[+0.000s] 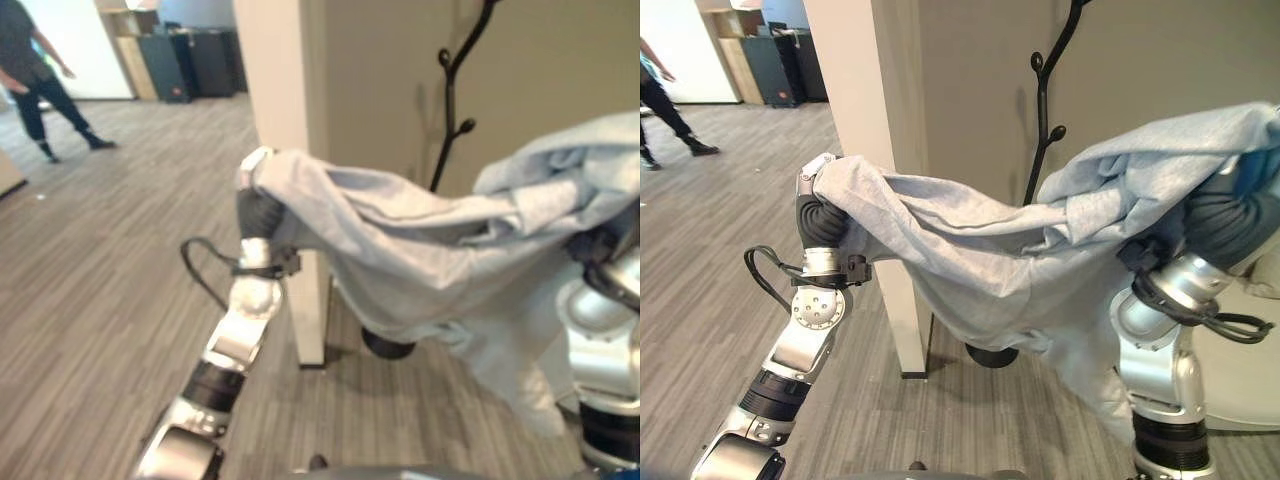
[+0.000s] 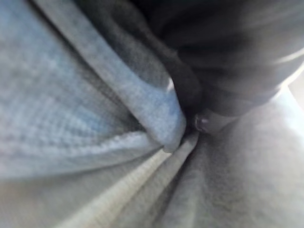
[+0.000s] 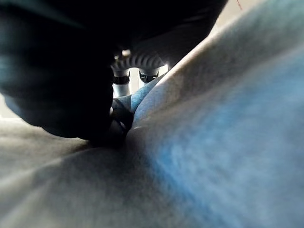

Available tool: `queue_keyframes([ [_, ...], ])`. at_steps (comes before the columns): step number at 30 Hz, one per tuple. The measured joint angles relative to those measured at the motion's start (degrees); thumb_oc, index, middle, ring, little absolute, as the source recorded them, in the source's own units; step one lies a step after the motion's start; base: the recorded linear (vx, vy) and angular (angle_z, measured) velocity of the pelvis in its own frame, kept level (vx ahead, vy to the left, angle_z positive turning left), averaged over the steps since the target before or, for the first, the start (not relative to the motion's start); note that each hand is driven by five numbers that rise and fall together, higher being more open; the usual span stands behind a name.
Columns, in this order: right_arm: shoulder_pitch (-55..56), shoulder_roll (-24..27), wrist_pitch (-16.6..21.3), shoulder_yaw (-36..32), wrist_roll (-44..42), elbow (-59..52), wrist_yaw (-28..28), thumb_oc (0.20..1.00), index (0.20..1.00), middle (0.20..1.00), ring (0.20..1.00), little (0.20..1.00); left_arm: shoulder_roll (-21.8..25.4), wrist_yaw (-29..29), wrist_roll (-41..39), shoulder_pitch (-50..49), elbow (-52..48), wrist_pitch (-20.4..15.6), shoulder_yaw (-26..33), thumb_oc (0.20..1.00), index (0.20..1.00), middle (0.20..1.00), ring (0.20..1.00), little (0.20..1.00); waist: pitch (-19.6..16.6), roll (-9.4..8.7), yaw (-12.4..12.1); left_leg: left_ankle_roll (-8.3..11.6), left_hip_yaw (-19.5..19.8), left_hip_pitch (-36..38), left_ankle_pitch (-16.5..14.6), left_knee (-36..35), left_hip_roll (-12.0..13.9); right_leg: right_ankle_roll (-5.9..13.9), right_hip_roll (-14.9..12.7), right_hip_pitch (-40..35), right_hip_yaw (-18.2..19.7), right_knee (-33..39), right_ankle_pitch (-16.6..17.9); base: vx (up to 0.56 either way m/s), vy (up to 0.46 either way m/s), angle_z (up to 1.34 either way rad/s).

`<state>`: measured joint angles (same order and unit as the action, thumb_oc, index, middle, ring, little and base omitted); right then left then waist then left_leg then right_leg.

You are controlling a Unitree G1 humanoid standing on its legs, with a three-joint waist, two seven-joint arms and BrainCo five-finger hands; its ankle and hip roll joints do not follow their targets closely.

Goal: Hang the clothes on the sofa on the clothes rack.

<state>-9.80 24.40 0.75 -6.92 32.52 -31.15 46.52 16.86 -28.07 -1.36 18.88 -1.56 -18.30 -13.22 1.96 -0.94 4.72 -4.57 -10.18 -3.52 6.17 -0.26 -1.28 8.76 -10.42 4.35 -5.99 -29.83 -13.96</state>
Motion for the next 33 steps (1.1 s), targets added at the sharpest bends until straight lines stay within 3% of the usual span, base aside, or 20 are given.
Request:
queue_keyframes([
  [2,0.53,-0.01,0.13,-0.36,-0.09,-0.33,-0.56,0.200,0.200,0.200,0.200,0.200,-0.29,0.02,-0.03,-0.19,0.37,0.04,0.14,0.200,0.200,0.200,0.200,0.200,0.22,0.61,-1.16,1.50,1.38,-0.64,-1.18,0.29,-0.48,0.56,-4.36,0.41,-0.77,5.41,1.03,0.16,-0.345,0.36],
  [3,0.88,0.61,0.03,-0.48,-0.46,-0.22,-0.69,0.200,0.200,0.200,0.200,0.200,-0.22,-0.08,-1.34,-0.26,0.32,0.11,0.01,0.200,0.200,0.200,0.200,0.200,0.90,1.70,-1.15,0.56,0.28,-1.41,-3.40,0.81,0.15,2.68,-6.87,-2.52,-0.78,19.47,7.66,0.20,-0.412,0.48],
  [4,0.85,0.45,-0.11,-0.06,-0.75,0.35,-0.71,0.200,0.200,0.200,0.200,0.200,-0.03,-0.18,-2.02,-0.31,0.52,0.11,0.41,0.200,0.200,0.200,0.200,0.200,1.42,1.54,-1.50,2.74,-0.20,-1.41,-4.50,0.78,0.62,2.96,-8.31,-3.13,-0.69,24.61,11.27,0.26,-0.594,0.43],
  [5,0.95,0.10,-0.23,0.67,-1.02,1.54,-0.84,0.200,0.200,0.200,0.200,0.200,0.62,-0.78,-2.27,-0.28,1.03,0.12,0.98,0.200,0.200,0.200,0.200,0.200,1.35,-0.23,-2.00,5.10,-2.65,-1.55,-6.16,2.22,0.23,3.18,-10.72,-3.64,0.27,29.39,14.77,0.18,-0.423,0.54],
  [6,0.71,1.16,-0.74,0.26,-1.20,2.07,-1.08,0.200,0.200,0.200,0.200,0.200,1.06,-1.35,-2.47,1.82,2.18,0.13,2.10,0.200,0.200,0.200,0.200,0.200,2.44,-0.99,-0.63,3.66,-3.23,-4.83,-7.64,9.34,0.99,6.35,-13.08,-6.02,2.33,32.09,17.15,0.18,-0.438,0.66],
  [7,0.88,1.04,-1.34,0.23,-1.18,2.88,-0.75,0.200,0.200,0.200,0.200,0.200,1.43,-2.44,-2.50,2.52,2.53,0.10,2.65,0.200,0.200,0.200,0.200,0.200,3.19,-2.90,-1.03,1.65,-3.19,-5.48,-7.73,13.12,0.67,7.17,-15.41,-6.89,4.74,32.02,20.20,0.19,-0.414,0.87],
  [8,1.01,1.07,-1.47,-0.62,-1.12,3.77,-0.71,0.200,0.200,0.200,0.200,0.200,1.36,-3.25,-2.47,2.23,2.50,0.08,2.31,0.200,0.200,0.200,0.200,0.200,3.31,-3.13,-2.13,3.11,-2.80,-5.58,-8.06,12.22,1.68,6.48,-13.31,-6.79,5.08,30.05,20.62,0.27,-0.612,0.67],
  [9,0.78,0.66,-1.71,-0.98,-1.12,5.20,-0.91,0.200,0.200,0.200,0.200,0.200,2.95,-3.37,-2.48,1.90,1.90,-0.01,2.42,0.200,0.200,0.200,0.200,0.200,3.03,-7.35,-2.03,4.54,-2.66,-6.43,-9.63,18.41,1.55,4.64,-13.21,-5.60,4.82,26.71,16.81,0.28,-0.704,0.52],
  [10,-0.86,2.27,-0.92,-0.68,-0.67,7.71,-0.91,0.200,0.200,0.200,0.200,0.200,2.82,-3.88,-2.32,1.18,1.37,-1.37,4.52,0.200,0.200,0.200,0.200,0.200,3.61,-6.29,-1.77,6.85,2.61,-7.18,-21.09,31.14,7.31,7.28,-9.07,-6.01,2.53,23.33,14.11,0.23,-0.682,0.19],
  [12,3.37,2.36,-1.39,1.07,-1.85,8.36,-2.26,0.200,0.200,0.200,0.200,0.200,0.36,-3.94,-3.59,-1.77,1.82,-1.11,4.60,0.200,0.200,0.200,0.200,0.200,2.28,-5.61,-3.36,9.77,1.50,-3.62,-19.15,23.84,10.66,4.05,-4.79,-3.36,2.06,19.66,12.76,0.11,-0.457,-0.16],
  [14,3.14,5.49,0.39,1.42,-2.19,10.21,-2.82,0.200,0.200,0.200,0.200,0.200,0.92,-3.51,-4.50,-2.17,1.64,-1.37,4.30,0.200,0.200,0.200,0.200,0.200,0.75,-6.90,-2.53,10.63,2.11,-0.48,-9.93,13.41,13.87,-0.81,0.71,-3.30,0.61,21.31,12.53,0.11,-0.393,0.17],
  [15,2.88,6.03,0.78,1.31,-2.43,11.20,-2.87,0.200,0.200,0.200,0.200,0.200,1.19,-3.36,-4.78,-2.69,1.77,-1.29,4.20,0.200,0.200,0.200,0.200,0.200,0.61,-6.21,-2.65,9.40,2.46,0.77,-7.99,10.70,15.22,-1.60,2.78,-3.97,-0.06,22.04,12.66,0.12,-0.376,0.12],
  [16,2.79,6.70,0.95,1.28,-2.56,12.40,-2.70,0.200,0.200,0.200,0.200,0.200,1.12,-3.07,-4.78,-2.75,1.80,-1.28,4.20,0.200,0.200,0.200,0.200,0.200,0.61,-5.07,-2.70,10.02,3.04,1.77,-5.78,8.82,16.58,-2.60,4.91,-4.11,-0.67,21.87,12.11,0.11,-0.415,0.09],
  [18,2.96,6.96,0.92,1.28,-3.49,14.57,-2.75,0.200,0.200,0.200,0.200,0.200,1.11,-2.38,-4.92,-2.60,1.94,-1.28,4.20,0.200,0.200,0.200,0.200,0.200,0.90,-4.99,-3.09,9.90,3.88,1.48,-0.81,9.42,18.75,-5.38,7.67,-4.09,-1.11,21.77,10.62,0.07,-0.404,-0.02],
  [21,3.30,6.77,1.01,1.06,-3.84,14.68,-2.73,0.200,0.200,0.200,0.200,0.200,0.93,-1.12,-6.37,-2.64,2.13,-0.86,3.97,0.200,0.200,0.200,0.200,0.200,1.53,-7.52,-3.71,8.41,3.40,-2.30,6.26,16.01,20.51,-9.13,9.49,-6.14,-2.17,23.82,10.63,0.07,-0.215,0.02],
  [22,3.38,6.27,0.92,0.87,-3.97,14.37,-2.34,0.200,0.200,0.200,0.200,0.200,0.52,-1.05,-6.57,-2.69,2.17,-0.72,3.12,0.200,0.200,0.200,0.200,0.200,1.72,-8.70,-3.86,8.12,3.32,-4.53,2.82,20.21,18.64,-9.11,9.22,-6.26,-2.58,24.64,10.92,0.12,-0.096,0.05],
  [24,3.35,6.58,0.94,0.37,-3.95,12.69,-2.40,0.200,0.200,0.200,0.200,0.200,0.26,-0.54,-6.51,-2.49,2.21,-0.68,1.87,0.200,0.200,0.200,0.200,0.200,1.75,-9.08,-3.42,9.52,7.01,-5.36,-2.44,15.87,10.52,-9.02,8.81,-5.92,-1.03,25.95,11.12,0.18,-0.067,0.03],
  [27,3.03,6.50,1.06,-0.53,-3.81,11.68,-2.27,0.200,0.200,0.200,0.200,0.200,-1.66,1.00,-6.33,-2.44,2.89,-0.41,-0.67,0.200,0.200,0.200,0.200,0.200,1.98,-6.21,-3.43,7.32,4.65,-3.32,-3.98,0.92,-0.02,-7.93,9.15,-6.74,-1.01,30.18,12.71,0.23,0.007,-0.08],
  [29,2.84,6.54,0.87,-0.42,-3.67,11.73,-2.27,0.200,0.200,0.200,0.200,0.200,-1.72,1.30,-5.89,-2.30,3.21,-0.31,-0.87,0.200,0.200,0.200,0.200,0.200,2.18,-3.88,-3.90,7.70,4.68,-3.84,-3.53,-4.48,-1.54,-8.57,10.55,-7.58,-0.92,32.17,13.78,0.19,0.021,-0.19],
  [33,2.52,5.99,-0.16,-0.61,-3.06,11.61,-1.28,0.200,0.200,0.200,0.200,0.200,-2.07,1.25,-4.96,-1.61,4.45,0.18,-0.58,0.200,0.200,0.200,0.200,0.200,2.63,-0.63,-3.95,10.25,4.96,-7.22,-1.42,-5.07,1.06,-11.14,13.50,-10.41,0.29,35.05,14.47,0.25,0.060,-0.21],
])
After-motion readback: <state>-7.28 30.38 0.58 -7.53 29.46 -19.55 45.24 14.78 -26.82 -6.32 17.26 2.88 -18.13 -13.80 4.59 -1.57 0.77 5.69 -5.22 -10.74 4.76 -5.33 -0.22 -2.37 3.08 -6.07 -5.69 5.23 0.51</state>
